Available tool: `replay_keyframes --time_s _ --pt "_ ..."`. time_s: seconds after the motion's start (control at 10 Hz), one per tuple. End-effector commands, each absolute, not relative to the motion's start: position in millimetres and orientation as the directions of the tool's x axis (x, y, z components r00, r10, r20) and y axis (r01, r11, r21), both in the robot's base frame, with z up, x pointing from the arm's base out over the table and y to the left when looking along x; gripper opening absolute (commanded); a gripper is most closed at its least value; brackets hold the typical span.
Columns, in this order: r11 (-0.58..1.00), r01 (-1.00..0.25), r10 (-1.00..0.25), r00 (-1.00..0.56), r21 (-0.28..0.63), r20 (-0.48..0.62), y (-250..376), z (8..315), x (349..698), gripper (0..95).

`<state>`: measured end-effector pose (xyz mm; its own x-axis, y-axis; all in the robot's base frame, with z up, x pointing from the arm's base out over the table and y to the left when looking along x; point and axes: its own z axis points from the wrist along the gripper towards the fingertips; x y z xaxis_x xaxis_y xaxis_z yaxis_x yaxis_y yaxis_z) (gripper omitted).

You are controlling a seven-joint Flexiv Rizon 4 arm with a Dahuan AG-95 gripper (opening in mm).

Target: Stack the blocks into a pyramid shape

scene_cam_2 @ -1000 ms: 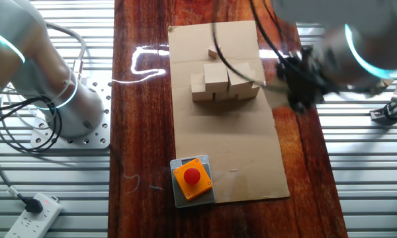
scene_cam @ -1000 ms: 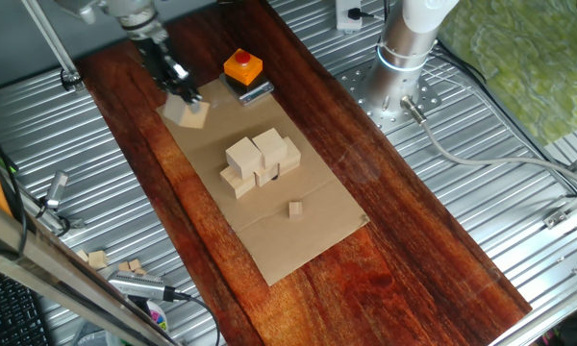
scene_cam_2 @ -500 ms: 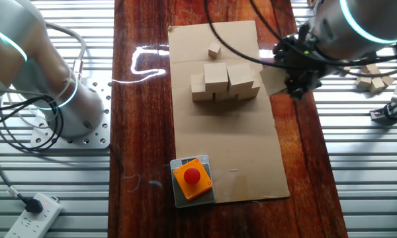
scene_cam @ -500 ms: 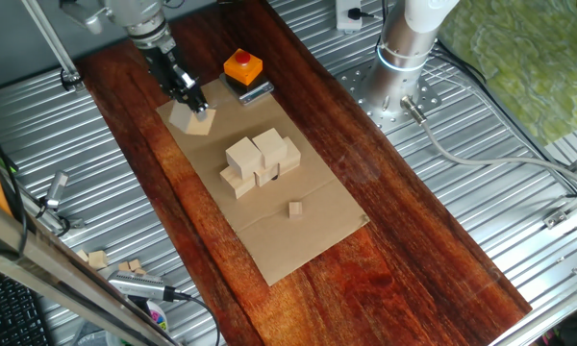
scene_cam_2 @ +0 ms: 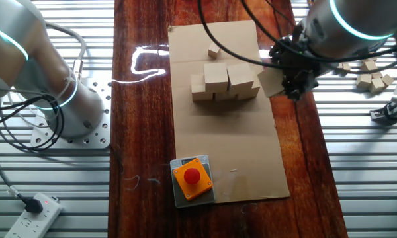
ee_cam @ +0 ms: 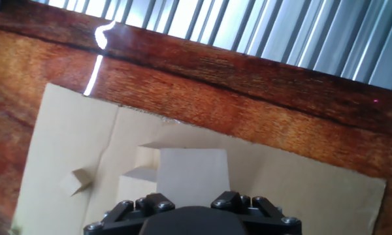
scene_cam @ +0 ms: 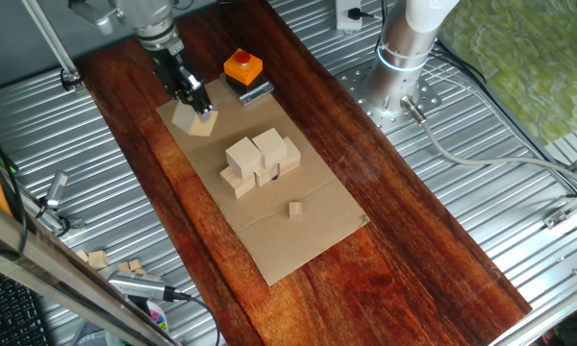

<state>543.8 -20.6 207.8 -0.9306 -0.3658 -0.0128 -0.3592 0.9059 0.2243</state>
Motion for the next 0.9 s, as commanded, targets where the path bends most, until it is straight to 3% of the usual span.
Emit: replay_keyframes --time_s 0.1,0.7,0.9 --pt "0.907 -0.357 -0.361 -0.932 0.225 -0.026 -21 198 542 0.0" --pt "0.898 -0.380 -0.377 -0.924 0.220 -0.060 -28 155 537 0.0" --pt "0.895 -0.389 -0.385 -0.921 0.219 -0.062 -29 154 536 0.0"
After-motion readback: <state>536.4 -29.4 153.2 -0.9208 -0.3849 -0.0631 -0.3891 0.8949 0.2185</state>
